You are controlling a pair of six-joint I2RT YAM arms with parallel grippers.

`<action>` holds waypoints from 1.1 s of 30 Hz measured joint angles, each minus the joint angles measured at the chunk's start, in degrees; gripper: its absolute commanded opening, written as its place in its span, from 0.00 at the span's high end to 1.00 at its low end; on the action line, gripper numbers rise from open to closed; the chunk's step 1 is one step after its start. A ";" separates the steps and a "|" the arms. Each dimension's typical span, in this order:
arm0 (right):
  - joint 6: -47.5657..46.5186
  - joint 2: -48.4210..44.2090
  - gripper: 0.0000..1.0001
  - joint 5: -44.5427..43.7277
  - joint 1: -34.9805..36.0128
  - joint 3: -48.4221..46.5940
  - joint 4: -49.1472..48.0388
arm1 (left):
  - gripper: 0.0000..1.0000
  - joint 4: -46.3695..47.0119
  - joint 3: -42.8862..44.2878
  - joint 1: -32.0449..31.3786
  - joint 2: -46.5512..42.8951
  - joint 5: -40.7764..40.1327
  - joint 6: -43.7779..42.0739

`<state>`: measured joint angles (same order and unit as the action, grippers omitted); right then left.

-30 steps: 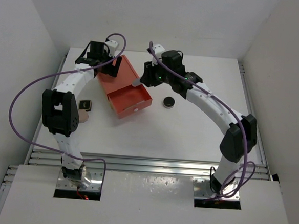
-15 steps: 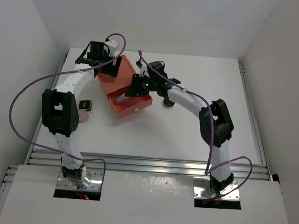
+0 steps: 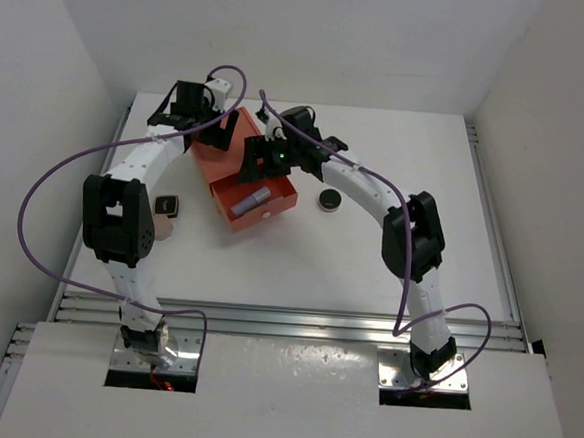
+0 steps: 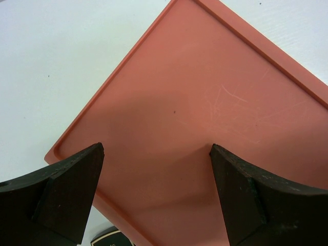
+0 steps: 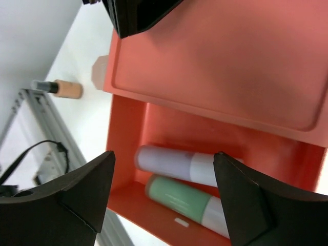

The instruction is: Organize the makeup

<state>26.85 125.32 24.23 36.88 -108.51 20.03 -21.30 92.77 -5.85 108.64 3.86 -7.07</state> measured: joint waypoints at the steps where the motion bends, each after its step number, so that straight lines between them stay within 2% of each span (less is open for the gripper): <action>1: -1.01 -0.04 0.22 -0.68 0.00 -0.50 0.66 | 0.09 0.04 0.00 -0.02 0.00 0.00 0.00; 8: -6.32 -1.79 0.28 -4.79 -0.61 -2.75 4.39 | 0.09 0.02 0.00 -0.09 0.00 -0.22 0.00; 18: -8.28 -13.79 0.30 -13.44 -3.48 6.01 6.36 | 0.09 0.00 0.04 -0.09 0.00 -0.24 -0.15; 25: -8.50 -12.59 0.34 -16.57 -5.27 7.45 8.63 | 0.09 -0.31 0.28 -0.44 0.00 -1.01 -0.39; 33: -8.46 -6.99 0.43 -14.25 -5.01 8.07 8.44 | 0.09 -0.46 0.37 -0.52 0.00 -1.33 -0.42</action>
<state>18.39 118.32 9.98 31.88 -100.44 28.47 -21.76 93.14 -6.37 108.64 2.52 -7.49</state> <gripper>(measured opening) 0.583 0.912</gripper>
